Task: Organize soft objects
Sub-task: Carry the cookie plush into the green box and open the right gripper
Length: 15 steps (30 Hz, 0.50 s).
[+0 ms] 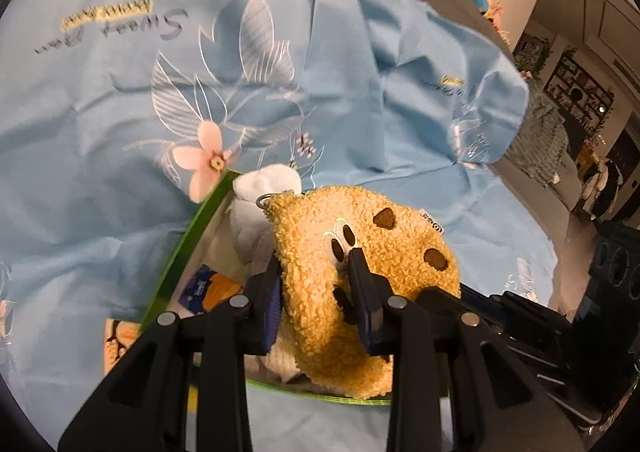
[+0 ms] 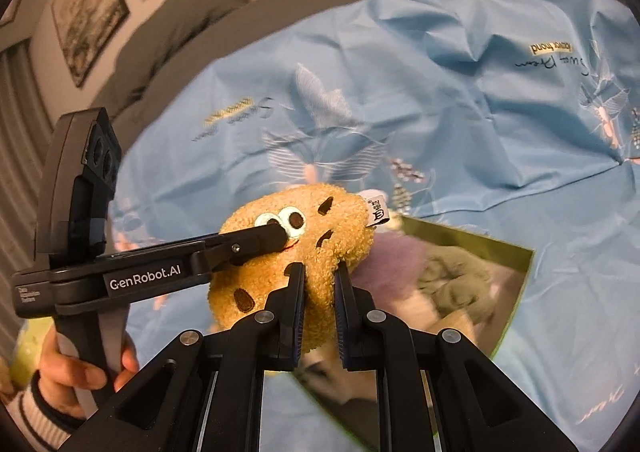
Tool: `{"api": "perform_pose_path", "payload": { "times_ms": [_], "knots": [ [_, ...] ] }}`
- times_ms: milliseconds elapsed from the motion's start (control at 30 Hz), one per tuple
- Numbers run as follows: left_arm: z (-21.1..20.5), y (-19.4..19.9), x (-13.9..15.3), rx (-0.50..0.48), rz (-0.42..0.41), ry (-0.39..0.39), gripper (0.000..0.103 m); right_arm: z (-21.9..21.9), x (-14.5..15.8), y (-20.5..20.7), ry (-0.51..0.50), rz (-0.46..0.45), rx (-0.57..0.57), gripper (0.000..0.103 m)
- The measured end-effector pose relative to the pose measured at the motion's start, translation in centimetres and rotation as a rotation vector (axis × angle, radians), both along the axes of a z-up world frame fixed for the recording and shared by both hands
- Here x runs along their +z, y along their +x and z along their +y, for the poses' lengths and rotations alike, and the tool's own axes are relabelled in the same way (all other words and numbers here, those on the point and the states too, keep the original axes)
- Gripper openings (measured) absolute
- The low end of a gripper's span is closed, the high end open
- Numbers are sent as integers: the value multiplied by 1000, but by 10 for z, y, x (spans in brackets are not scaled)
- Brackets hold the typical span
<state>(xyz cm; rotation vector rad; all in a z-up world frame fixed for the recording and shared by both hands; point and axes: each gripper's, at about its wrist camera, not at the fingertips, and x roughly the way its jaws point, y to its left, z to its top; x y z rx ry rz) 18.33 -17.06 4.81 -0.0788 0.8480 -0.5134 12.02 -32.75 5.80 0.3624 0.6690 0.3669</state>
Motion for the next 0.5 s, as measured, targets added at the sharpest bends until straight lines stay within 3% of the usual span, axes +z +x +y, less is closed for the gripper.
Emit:
{"api": "perform_pose_path", "payload": {
  "times_ms": [167, 267, 333, 400, 500],
  "knots": [
    [-11, 19, -36, 30, 62, 48, 36, -2, -28, 23, -66, 85, -23, 15],
    [-13, 24, -51, 37, 88, 80, 50, -2, -46, 31, -89, 134, -30, 15],
    [-14, 25, -56, 51, 86, 109, 74, -3, -55, 34, -100, 166, -33, 22],
    [-11, 25, -57, 62, 94, 119, 89, -5, -61, 35, -115, 196, -50, 39],
    [-7, 22, -53, 64, 99, 104, 91, -11, -59, 29, -103, 194, -63, 45]
  ]
}}
